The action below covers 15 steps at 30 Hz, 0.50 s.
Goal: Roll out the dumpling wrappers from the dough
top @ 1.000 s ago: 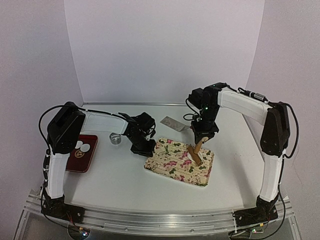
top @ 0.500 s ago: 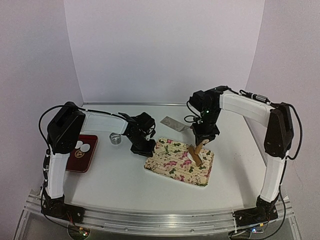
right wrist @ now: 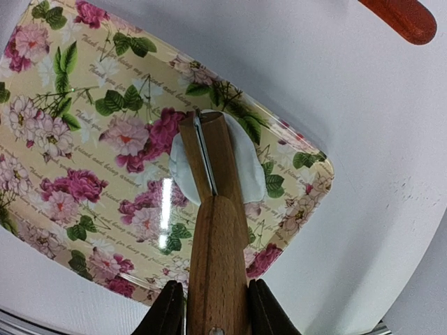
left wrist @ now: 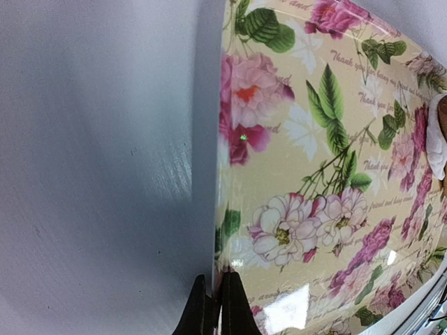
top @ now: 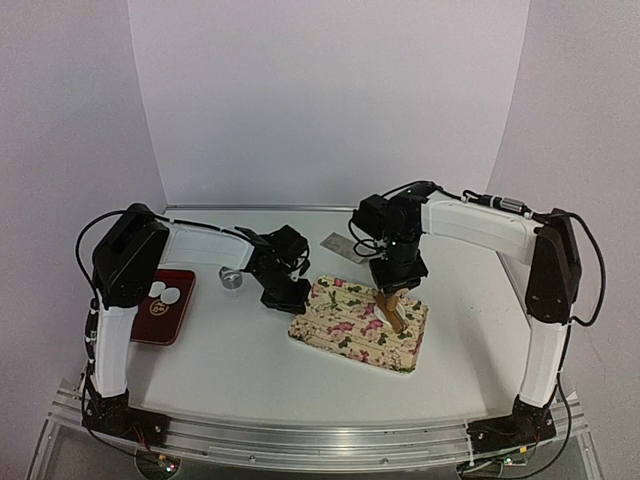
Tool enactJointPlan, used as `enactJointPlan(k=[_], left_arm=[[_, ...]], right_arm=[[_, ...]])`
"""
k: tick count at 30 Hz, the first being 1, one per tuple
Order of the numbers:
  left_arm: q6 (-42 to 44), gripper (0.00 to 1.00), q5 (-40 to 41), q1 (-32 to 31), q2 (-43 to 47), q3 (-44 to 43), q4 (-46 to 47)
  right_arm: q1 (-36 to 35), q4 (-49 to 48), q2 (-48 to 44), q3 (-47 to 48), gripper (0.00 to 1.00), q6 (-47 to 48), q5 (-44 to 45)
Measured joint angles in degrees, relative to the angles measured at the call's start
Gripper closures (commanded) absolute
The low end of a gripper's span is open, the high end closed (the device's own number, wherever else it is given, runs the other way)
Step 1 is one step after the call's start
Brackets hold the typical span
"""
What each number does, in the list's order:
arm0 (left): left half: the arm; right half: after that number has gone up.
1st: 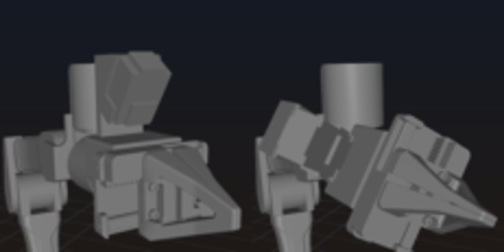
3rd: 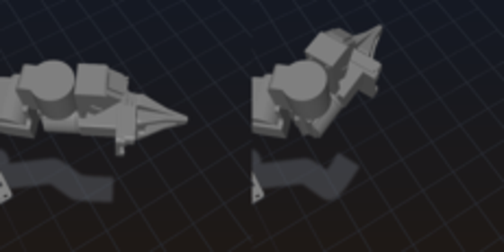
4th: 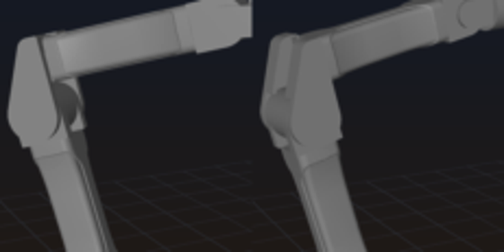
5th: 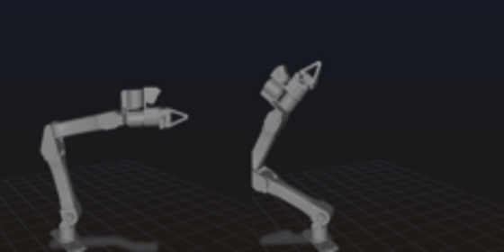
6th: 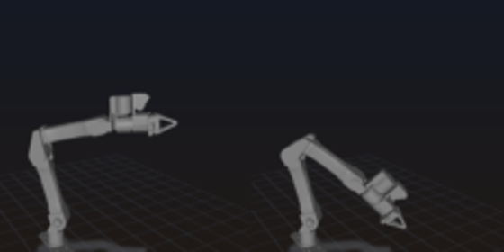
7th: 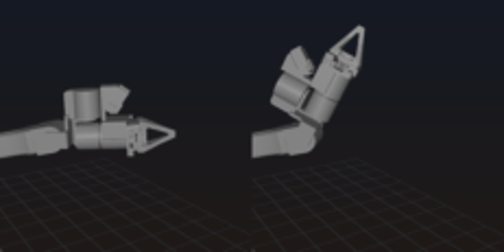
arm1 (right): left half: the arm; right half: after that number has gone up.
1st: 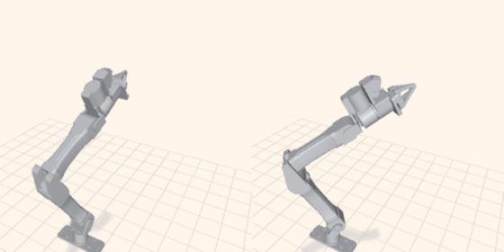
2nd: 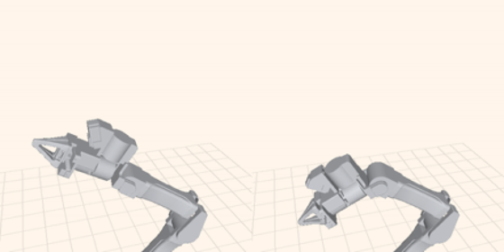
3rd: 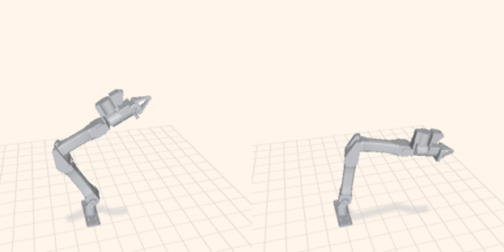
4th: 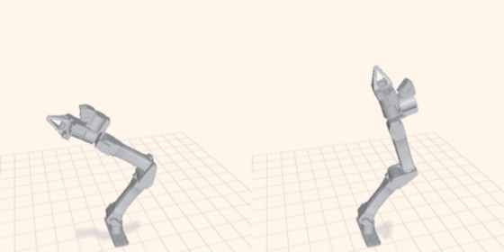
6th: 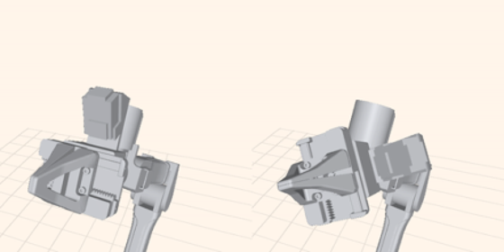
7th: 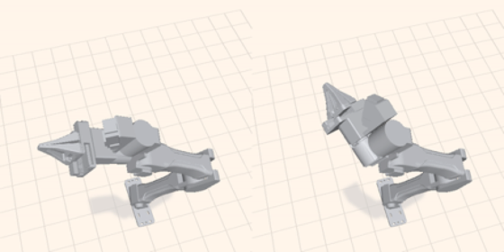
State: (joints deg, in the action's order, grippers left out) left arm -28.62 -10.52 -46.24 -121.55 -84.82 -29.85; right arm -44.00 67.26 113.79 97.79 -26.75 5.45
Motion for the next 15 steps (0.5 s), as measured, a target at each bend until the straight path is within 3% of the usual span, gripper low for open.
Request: enactJointPlan(k=[15], left_arm=[[-1.4, 1.0, 0.9, -0.1, 2.0, 4.2, 4.4]], right_arm=[[-4.5, 2.8, 4.0, 2.3, 1.0, -3.6, 9.8]])
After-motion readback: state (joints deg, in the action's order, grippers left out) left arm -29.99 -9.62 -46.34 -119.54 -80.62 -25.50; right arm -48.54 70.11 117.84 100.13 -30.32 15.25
